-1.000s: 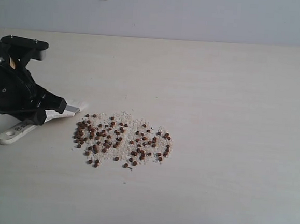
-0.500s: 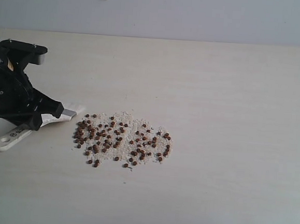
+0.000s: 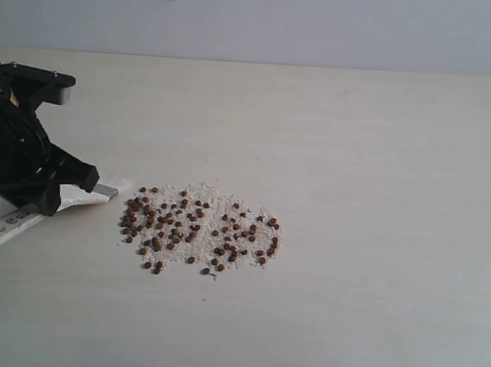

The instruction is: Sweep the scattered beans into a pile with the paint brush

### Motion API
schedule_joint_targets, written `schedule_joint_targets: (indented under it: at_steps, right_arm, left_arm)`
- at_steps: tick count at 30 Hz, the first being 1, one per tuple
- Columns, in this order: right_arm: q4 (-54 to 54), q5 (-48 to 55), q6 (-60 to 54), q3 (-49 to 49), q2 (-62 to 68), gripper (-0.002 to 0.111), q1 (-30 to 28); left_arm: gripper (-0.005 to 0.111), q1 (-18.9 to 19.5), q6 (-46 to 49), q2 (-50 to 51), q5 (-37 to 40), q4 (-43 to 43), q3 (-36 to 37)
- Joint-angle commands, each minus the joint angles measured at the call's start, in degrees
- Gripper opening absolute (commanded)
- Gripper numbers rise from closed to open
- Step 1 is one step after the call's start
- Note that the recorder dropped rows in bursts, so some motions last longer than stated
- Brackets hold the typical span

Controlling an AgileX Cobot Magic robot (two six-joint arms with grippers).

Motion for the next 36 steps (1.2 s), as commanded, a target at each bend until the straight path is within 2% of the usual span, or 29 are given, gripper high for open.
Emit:
schedule_joint_targets:
  at_steps: [1, 5, 8, 12, 16, 20, 22, 26, 28, 31, 33, 36]
  right_arm:
    - [4.8, -10.6, 5.2, 0.3, -0.4, 0.000, 0.1]
    - [11.1, -11.0, 20.3, 0.3, -0.4, 0.000, 0.5]
    - [7.5, -7.4, 22.2, 0.3, -0.4, 0.000, 2.9]
    - [2.1, -10.3, 22.0, 0.3, -0.4, 0.000, 10.1]
    - [-1.1, -19.5, 23.7, 0.3, -0.4, 0.000, 19.5]
    - [-19.0, -37.1, 35.1, 0.3, 2.0, 0.000, 26.9]
    - [-26.5, -43.1, 35.3, -1.5, 6.1, 0.000, 28.4]
    - [-40.1, -39.7, 37.0, -9.6, 17.8, 0.000, 28.7]
    - [-51.5, -39.9, 39.6, -14.0, 26.7, 0.000, 28.7]
    - [-69.7, -46.8, 45.2, -19.7, 41.7, 0.003, 28.7]
    - [-78.1, -51.6, 47.5, -22.7, 50.8, 0.008, 28.8]
    - [-81.7, -53.4, 43.4, -25.7, 63.4, 0.014, 31.8]
  left_arm:
    - [0.000, 0.2, 1.3, -0.7, 2.6, 0.2, -2.3]
    - [0.000, 0.2, 1.5, -0.7, 2.6, 0.2, -3.1]
    - [0.000, 0.2, 1.6, -0.7, 2.4, 0.4, -3.1]
    - [0.000, 0.2, 1.6, -0.7, 2.4, 1.1, -3.1]
    - [0.000, 0.2, 1.6, -0.7, 2.4, 1.3, -3.1]
    - [0.000, 0.2, 1.7, -0.7, 2.4, 1.3, -3.1]
    - [0.000, 0.2, 1.7, -0.7, 2.6, 1.3, -3.1]
    - [0.000, 0.2, 2.7, -0.7, 2.8, 1.3, -3.1]
    - [0.000, 0.2, 2.7, -0.7, 3.1, 1.3, -3.1]
    - [0.000, 0.2, 2.8, -0.7, 3.1, 1.3, -3.1]
    - [0.000, 0.2, 2.8, -0.7, 3.2, 1.3, -3.1]
    - [0.000, 0.2, 2.9, -0.7, 3.5, 1.3, -3.1]
